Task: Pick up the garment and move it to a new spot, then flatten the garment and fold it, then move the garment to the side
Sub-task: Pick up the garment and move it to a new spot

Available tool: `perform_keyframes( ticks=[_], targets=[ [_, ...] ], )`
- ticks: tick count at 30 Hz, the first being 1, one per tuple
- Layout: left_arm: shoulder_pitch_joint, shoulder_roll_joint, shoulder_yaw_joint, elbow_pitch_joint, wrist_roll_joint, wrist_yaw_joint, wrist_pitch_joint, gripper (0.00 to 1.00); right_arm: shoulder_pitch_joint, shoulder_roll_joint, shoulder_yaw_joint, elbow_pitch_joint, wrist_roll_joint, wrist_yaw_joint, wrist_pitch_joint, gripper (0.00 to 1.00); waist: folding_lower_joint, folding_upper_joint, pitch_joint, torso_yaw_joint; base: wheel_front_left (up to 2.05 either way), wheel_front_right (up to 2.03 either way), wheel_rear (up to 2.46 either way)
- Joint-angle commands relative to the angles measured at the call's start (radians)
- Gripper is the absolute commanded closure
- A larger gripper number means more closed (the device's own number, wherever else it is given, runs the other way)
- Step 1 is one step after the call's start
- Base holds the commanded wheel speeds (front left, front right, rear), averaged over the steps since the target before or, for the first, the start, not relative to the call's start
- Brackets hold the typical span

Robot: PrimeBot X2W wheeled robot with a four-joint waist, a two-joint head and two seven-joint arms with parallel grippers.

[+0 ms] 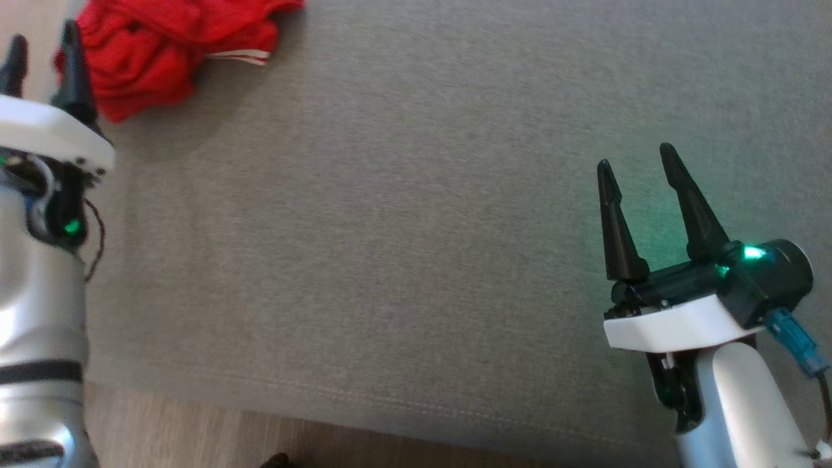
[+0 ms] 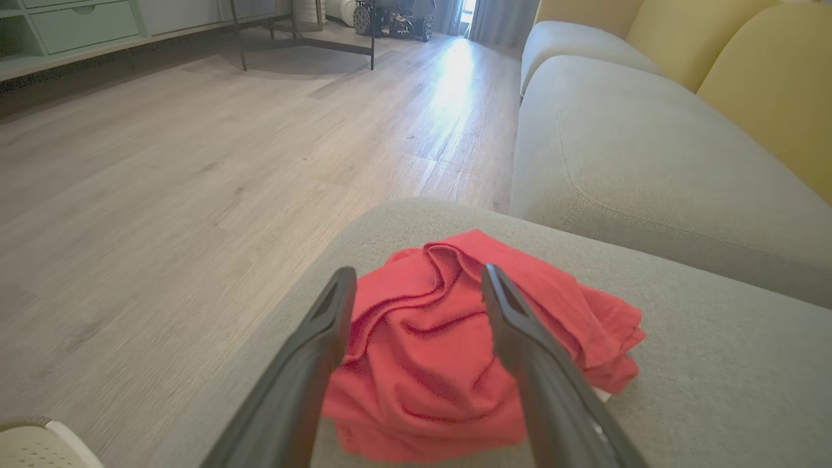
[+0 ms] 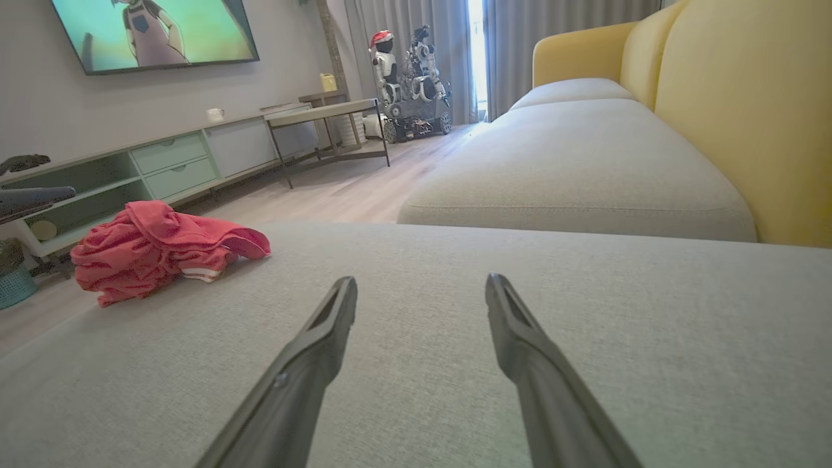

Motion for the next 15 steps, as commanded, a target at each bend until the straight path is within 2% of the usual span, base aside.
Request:
perform_keyframes(
  ticks=[1, 8, 15],
  targets=[
    [-0.062, 0.078, 0.012, 0.020, 0.012, -0.007, 0.003, 0.00, -0.025, -0.002, 0.025, -0.041, -0.006, 0.007, -0.002, 0.00, -0.0003, 0.0000, 0.044, -0.050, 0.00, 0.00, 0.00],
    [-0.172, 0.126, -0.040, 0.173, 0.048, -0.014, 0.009, 0.00, -0.030, -0.002, 0.030, -0.043, 0.000, 0.007, -0.010, 0.00, -0.0003, 0.0000, 0.059, -0.086, 0.00, 0.00, 0.00],
    [-0.260, 0.150, -0.059, 0.310, 0.070, 0.002, -0.024, 0.00, -0.035, -0.002, 0.041, -0.037, 0.007, 0.007, -0.022, 0.00, -0.0003, 0.0000, 0.077, -0.107, 0.00, 0.00, 0.00]
  ],
)
